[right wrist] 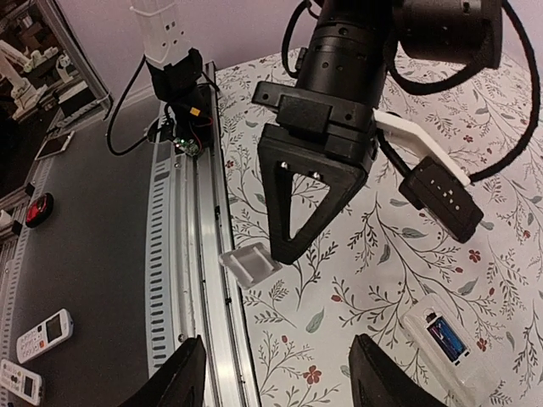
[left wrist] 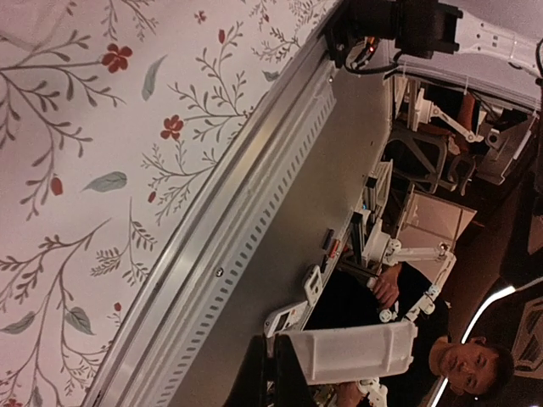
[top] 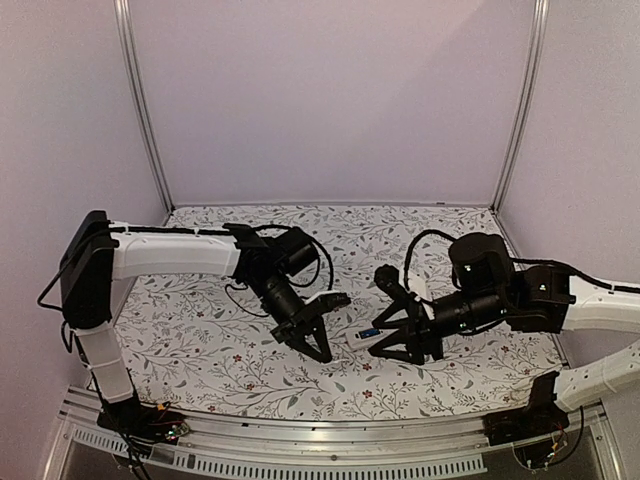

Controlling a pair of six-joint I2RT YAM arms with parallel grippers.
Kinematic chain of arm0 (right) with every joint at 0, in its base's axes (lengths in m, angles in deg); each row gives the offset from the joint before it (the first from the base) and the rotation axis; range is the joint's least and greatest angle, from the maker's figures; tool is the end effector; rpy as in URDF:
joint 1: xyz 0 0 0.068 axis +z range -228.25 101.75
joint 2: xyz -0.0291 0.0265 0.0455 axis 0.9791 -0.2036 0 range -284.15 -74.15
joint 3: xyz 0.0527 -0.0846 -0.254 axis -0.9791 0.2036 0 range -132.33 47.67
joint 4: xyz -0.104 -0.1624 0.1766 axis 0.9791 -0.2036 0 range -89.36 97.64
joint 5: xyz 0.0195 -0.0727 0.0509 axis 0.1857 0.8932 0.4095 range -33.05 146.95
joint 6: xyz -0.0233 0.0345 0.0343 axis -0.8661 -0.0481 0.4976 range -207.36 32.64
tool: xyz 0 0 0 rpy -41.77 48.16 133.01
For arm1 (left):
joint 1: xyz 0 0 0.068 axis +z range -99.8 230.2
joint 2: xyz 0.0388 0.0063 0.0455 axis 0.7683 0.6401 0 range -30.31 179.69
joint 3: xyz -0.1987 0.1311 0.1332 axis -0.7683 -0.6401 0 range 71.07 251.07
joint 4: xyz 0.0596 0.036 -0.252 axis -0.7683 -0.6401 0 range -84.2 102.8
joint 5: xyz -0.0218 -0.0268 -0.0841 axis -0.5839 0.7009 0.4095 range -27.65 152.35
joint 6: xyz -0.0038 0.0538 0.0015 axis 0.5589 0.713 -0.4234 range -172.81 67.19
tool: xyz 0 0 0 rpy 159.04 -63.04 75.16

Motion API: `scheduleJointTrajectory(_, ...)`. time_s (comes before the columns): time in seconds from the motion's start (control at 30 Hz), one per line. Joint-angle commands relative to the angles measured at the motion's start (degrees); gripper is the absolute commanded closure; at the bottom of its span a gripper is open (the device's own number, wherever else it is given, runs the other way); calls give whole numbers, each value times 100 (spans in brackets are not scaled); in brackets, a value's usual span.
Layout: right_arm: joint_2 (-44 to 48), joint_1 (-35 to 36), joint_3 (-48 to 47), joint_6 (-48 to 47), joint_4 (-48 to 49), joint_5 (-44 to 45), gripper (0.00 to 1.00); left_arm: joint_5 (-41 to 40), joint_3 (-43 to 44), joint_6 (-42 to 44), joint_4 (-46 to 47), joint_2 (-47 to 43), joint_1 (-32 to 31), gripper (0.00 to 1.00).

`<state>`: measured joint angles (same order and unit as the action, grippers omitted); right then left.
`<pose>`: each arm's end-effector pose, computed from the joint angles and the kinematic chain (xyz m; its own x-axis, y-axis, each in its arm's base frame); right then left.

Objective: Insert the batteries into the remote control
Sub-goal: Pass from the left arm to the right

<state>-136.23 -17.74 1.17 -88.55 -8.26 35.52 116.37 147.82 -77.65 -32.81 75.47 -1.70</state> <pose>0.1068 0.2151 0.2828 -0.2370 -0.4585 -0.8565 -0.9688 0.1775 0.1730 0.1996 -0.3012 0.2096 -0.7897 0.6073 0.0873 0.2898 0.4946 -0.8194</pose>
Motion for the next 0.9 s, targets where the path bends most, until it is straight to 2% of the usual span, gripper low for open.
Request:
scheduleJointTrajectory(0.0, -251, 611, -574, -509, -661, 320, 43, 972, -46, 212, -235, 221, -479, 100)
scheduleJointTrajectory(0.23, -577, 1340, -1139, -826, -1098, 385, 48, 1187, 93, 254, -206, 280, -774, 100)
scheduleJointTrajectory(0.43, -751, 1709, -1320, -1044, -1266, 811, 50, 1262, 116, 118, -96, 255, -857, 100)
scheduleJointTrajectory(0.6, -960, 1827, -1343, -1144, -1252, 1076, 54, 1312, 138, 50, -35, 293, -857, 100)
scheduleJointTrajectory(0.87, -1137, 1885, -1390, -1271, -1140, 996, 59, 1363, 103, 41, -19, 324, -861, 100)
